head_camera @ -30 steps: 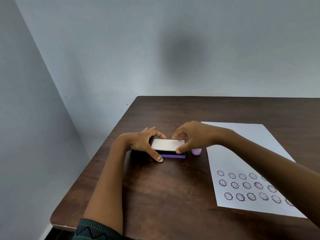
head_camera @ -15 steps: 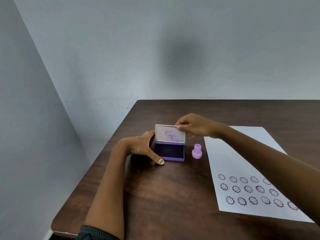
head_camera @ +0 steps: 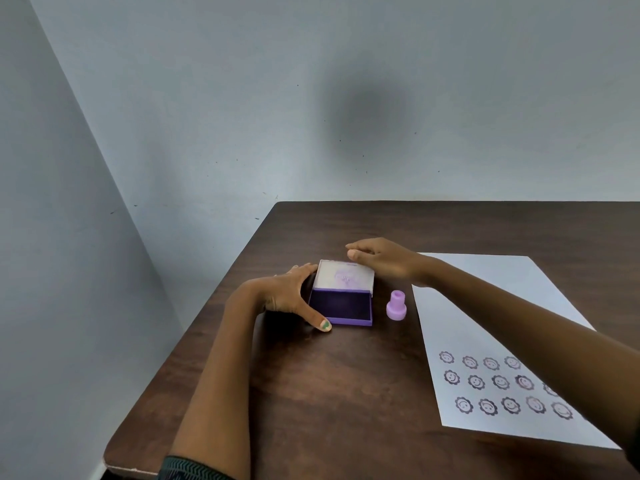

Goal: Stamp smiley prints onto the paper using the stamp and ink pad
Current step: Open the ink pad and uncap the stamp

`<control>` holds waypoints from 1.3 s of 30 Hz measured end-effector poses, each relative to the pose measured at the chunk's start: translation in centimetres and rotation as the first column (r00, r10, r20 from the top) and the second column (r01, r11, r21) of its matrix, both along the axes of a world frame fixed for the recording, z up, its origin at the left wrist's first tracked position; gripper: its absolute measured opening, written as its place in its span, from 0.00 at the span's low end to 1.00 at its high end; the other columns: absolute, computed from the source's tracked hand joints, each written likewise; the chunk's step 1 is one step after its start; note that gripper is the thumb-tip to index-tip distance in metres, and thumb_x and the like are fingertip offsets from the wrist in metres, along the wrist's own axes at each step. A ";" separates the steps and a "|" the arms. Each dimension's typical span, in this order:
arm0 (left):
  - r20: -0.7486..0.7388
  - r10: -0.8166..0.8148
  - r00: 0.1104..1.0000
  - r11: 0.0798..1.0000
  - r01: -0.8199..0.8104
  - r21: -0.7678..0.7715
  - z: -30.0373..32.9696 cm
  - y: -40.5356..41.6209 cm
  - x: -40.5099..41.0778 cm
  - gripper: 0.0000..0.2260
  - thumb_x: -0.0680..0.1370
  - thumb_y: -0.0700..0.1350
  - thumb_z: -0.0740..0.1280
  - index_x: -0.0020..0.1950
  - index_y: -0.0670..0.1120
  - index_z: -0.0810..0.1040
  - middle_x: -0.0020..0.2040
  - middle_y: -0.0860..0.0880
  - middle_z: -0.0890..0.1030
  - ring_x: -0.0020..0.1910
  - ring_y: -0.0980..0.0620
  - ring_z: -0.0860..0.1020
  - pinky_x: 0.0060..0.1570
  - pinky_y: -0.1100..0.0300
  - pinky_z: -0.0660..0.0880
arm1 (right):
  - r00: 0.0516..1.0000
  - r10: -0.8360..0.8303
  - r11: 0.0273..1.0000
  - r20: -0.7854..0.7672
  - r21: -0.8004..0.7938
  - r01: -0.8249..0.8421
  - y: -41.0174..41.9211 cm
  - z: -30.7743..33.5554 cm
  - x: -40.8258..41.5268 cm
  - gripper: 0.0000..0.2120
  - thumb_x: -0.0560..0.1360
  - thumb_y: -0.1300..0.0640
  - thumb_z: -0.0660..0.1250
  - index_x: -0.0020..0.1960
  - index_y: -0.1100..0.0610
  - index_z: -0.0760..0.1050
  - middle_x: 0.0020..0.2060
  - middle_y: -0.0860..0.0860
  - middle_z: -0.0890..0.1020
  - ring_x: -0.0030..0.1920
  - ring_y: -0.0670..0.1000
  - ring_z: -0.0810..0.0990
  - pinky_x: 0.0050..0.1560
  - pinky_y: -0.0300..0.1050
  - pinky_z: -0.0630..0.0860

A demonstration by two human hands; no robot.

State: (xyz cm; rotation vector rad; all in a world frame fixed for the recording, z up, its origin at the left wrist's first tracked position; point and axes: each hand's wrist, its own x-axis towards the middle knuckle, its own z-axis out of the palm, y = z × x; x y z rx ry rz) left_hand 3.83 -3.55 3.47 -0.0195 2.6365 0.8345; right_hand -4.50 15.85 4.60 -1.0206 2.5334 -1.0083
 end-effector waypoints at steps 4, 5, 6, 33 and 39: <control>0.002 0.001 1.000 1.000 -0.001 -0.010 0.1 0.1 0.1 0.50 0.66 0.52 0.77 0.76 0.53 0.46 0.78 0.47 0.46 0.77 0.44 0.46 0.74 0.47 0.50 | 1.000 -0.005 0.999 -0.021 -0.035 0.004 0.4 0.0 -0.1 0.19 0.80 0.52 0.56 0.65 0.60 0.70 0.65 0.56 0.74 0.62 0.53 0.72 0.60 0.45 0.69; 0.004 0.002 1.000 1.000 -0.002 -0.015 0.2 0.1 0.1 0.50 0.66 0.52 0.77 0.76 0.53 0.45 0.78 0.46 0.46 0.76 0.43 0.47 0.74 0.47 0.51 | 1.000 -0.010 0.999 -0.024 -0.047 0.009 0.7 0.0 0.0 0.18 0.80 0.52 0.57 0.64 0.61 0.71 0.63 0.57 0.76 0.61 0.54 0.74 0.60 0.47 0.70; 0.006 0.003 1.000 1.000 -0.003 -0.017 0.2 0.1 0.1 0.50 0.66 0.52 0.77 0.76 0.53 0.45 0.78 0.47 0.46 0.76 0.43 0.48 0.74 0.47 0.52 | 0.999 -0.018 0.998 -0.030 -0.057 0.017 1.0 0.1 0.2 0.17 0.79 0.52 0.57 0.63 0.61 0.72 0.62 0.56 0.77 0.60 0.54 0.74 0.59 0.47 0.71; -0.754 0.007 0.657 0.973 0.169 0.157 -0.8 9.2 -0.9 0.17 0.68 0.55 0.74 0.55 0.52 0.81 0.49 0.57 0.84 0.49 0.61 0.80 0.60 0.46 0.72 | 0.858 -0.070 0.641 0.510 -0.636 0.430 8.2 -1.2 3.9 0.15 0.66 0.54 0.71 0.49 0.61 0.81 0.32 0.51 0.85 0.31 0.47 0.82 0.32 0.35 0.78; -0.829 0.144 0.540 0.937 0.194 0.289 -0.7 10.5 -0.5 0.14 0.70 0.49 0.74 0.53 0.48 0.82 0.45 0.53 0.85 0.42 0.57 0.83 0.48 0.53 0.79 | 0.837 -0.029 0.589 0.547 -0.667 0.456 7.9 -0.8 4.2 0.16 0.65 0.50 0.70 0.45 0.62 0.81 0.31 0.53 0.84 0.30 0.46 0.81 0.30 0.35 0.78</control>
